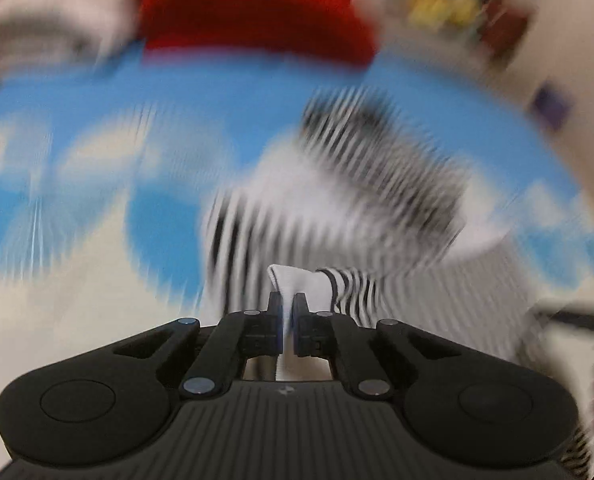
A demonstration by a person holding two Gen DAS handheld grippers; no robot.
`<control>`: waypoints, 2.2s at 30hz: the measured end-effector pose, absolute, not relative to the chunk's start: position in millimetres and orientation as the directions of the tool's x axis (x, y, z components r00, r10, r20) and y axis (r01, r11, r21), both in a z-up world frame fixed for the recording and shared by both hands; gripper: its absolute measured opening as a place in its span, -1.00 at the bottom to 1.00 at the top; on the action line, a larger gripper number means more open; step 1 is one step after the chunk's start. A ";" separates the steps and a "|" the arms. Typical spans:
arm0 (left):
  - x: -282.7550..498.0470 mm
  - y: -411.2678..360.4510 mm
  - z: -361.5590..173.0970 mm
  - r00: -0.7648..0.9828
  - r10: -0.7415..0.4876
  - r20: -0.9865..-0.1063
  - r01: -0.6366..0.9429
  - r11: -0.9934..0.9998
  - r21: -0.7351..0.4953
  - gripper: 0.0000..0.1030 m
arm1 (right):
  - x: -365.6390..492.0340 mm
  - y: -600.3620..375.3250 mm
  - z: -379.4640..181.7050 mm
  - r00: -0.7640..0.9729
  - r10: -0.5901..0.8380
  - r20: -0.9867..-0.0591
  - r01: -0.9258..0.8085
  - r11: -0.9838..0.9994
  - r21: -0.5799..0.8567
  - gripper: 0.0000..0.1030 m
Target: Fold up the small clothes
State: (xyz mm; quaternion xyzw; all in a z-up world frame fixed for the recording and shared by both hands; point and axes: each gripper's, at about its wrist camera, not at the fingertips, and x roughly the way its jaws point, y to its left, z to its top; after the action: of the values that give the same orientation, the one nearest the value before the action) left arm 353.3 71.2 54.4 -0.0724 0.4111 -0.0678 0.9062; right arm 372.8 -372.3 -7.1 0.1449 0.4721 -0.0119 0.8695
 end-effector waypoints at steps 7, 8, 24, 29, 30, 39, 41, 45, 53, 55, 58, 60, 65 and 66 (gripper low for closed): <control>371.1 94.0 14.5 0.532 -0.041 -0.846 -0.127 0.984 -0.128 -0.87 | 376.5 -382.7 -33.2 0.460 -0.026 -0.888 0.285 0.951 0.120 -0.18; 370.4 93.3 15.7 0.545 -0.048 -0.837 -0.118 0.984 -0.133 -0.87 | 376.9 -385.0 -34.7 0.451 -0.040 -0.892 0.304 0.946 0.111 -0.18; 371.1 43.5 -29.7 0.388 -0.147 -0.910 0.020 0.988 -0.151 -0.35 | 373.1 -382.3 -36.8 0.423 -0.015 -0.906 0.300 0.946 0.124 -0.15; 362.3 23.3 -28.2 0.407 -0.096 -0.908 0.064 0.995 -0.076 -0.35 | 357.1 -379.9 -4.2 0.503 -0.057 -0.862 0.339 0.931 0.137 -0.15; 359.6 22.3 -19.6 0.447 -0.122 -0.886 0.074 0.992 -0.099 -0.35 | 349.8 -374.8 12.3 0.563 -0.057 -0.825 0.310 0.939 0.147 -0.15; 332.5 15.1 40.9 0.738 -0.115 -0.665 0.014 0.988 -0.156 -0.33 | 298.1 -351.1 122.4 0.791 -0.031 -0.611 0.131 0.984 0.119 -0.12; 327.3 14.4 47.5 0.772 -0.108 -0.626 -0.007 0.984 -0.178 -0.11 | 297.5 -350.9 135.8 0.805 0.034 -0.593 0.096 0.978 0.186 -0.12; 325.5 1.9 57.4 0.817 -0.026 -0.576 -0.040 0.994 -0.101 0.04 | 279.8 -348.7 127.3 0.849 0.056 -0.526 0.063 0.977 0.206 0.01; 338.3 15.3 56.7 0.790 -0.012 -0.613 -0.090 0.987 -0.135 0.04 | 309.6 -340.1 102.6 0.800 0.096 -0.593 -0.029 0.992 0.122 0.01; 344.9 21.0 51.9 0.773 -0.019 -0.634 -0.118 0.978 -0.173 0.02 | 318.3 -344.0 99.2 0.799 0.090 -0.595 -0.010 0.991 0.136 0.01; 349.4 26.1 46.7 0.763 -0.019 -0.647 -0.142 0.970 -0.196 -0.05 | 333.8 -352.7 91.3 0.782 0.086 -0.617 0.036 0.982 0.183 0.00; 350.5 27.2 45.8 0.762 -0.025 -0.647 -0.140 0.969 -0.202 -0.24 | 339.5 -355.8 84.4 0.763 0.065 -0.643 0.067 0.981 0.179 -0.01; 350.5 29.9 54.9 0.780 -0.052 -0.623 -0.073 0.982 -0.173 -0.81 | 356.1 -363.8 80.7 0.735 0.035 -0.677 0.113 0.978 0.174 -0.08; 352.7 31.5 57.2 0.777 -0.074 -0.626 -0.051 0.982 -0.180 -0.84 | 360.1 -365.8 81.2 0.731 0.028 -0.682 0.116 0.980 0.164 -0.15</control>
State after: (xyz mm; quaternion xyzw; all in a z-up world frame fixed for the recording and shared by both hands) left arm 352.7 31.5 57.2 -0.0937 0.3341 -0.0061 0.9378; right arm 360.1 -365.8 81.2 0.0981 0.3661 -0.0240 0.9251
